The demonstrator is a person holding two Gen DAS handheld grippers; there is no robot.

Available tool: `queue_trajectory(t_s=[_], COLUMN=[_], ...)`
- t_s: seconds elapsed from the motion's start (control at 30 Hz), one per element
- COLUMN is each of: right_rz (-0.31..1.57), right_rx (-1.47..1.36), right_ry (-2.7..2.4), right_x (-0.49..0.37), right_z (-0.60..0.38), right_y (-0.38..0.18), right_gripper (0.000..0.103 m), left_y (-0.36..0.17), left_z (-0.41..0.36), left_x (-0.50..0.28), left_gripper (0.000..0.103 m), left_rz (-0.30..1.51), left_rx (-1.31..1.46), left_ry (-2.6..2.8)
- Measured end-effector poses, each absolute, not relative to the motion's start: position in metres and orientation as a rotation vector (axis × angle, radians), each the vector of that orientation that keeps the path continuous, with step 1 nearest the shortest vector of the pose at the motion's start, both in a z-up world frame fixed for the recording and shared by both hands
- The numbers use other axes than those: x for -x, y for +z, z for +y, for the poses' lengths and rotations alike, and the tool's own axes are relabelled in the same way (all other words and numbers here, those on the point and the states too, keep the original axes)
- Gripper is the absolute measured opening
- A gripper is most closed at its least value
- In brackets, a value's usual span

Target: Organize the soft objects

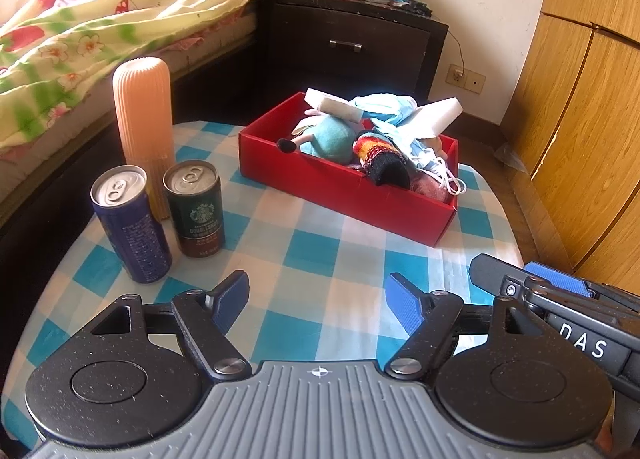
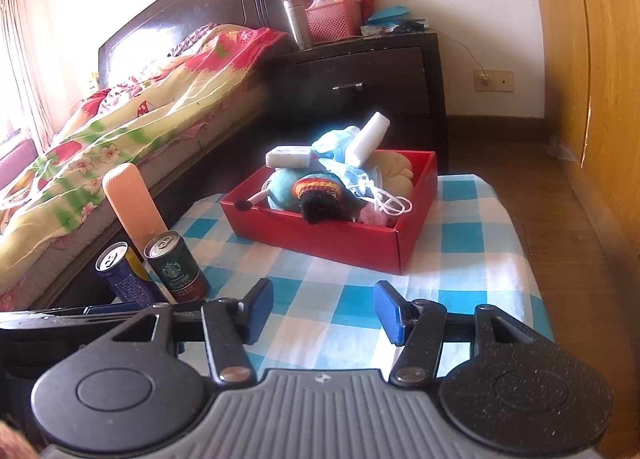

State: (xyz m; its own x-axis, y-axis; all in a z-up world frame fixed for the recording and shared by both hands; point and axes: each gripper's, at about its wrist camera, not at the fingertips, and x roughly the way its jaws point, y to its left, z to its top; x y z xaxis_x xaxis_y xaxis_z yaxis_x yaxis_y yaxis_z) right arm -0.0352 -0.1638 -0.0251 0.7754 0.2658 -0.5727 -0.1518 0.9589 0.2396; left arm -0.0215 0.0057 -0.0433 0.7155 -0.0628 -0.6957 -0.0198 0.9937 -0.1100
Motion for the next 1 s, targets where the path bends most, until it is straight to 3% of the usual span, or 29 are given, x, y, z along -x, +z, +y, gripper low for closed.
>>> queue_trajectory(t_s=[1.0], right_rz=[0.643], right_rx=[-0.172], right_ry=[0.225], right_x=[0.0342], right_z=[-0.164], right_y=[-0.0286], right_gripper=[0.034], left_y=[-0.043], left_z=[0.0014], left_x=[0.0204], left_gripper=[0.077], left_rz=[0.767], left_rx=[0.06], left_ry=[-0.006])
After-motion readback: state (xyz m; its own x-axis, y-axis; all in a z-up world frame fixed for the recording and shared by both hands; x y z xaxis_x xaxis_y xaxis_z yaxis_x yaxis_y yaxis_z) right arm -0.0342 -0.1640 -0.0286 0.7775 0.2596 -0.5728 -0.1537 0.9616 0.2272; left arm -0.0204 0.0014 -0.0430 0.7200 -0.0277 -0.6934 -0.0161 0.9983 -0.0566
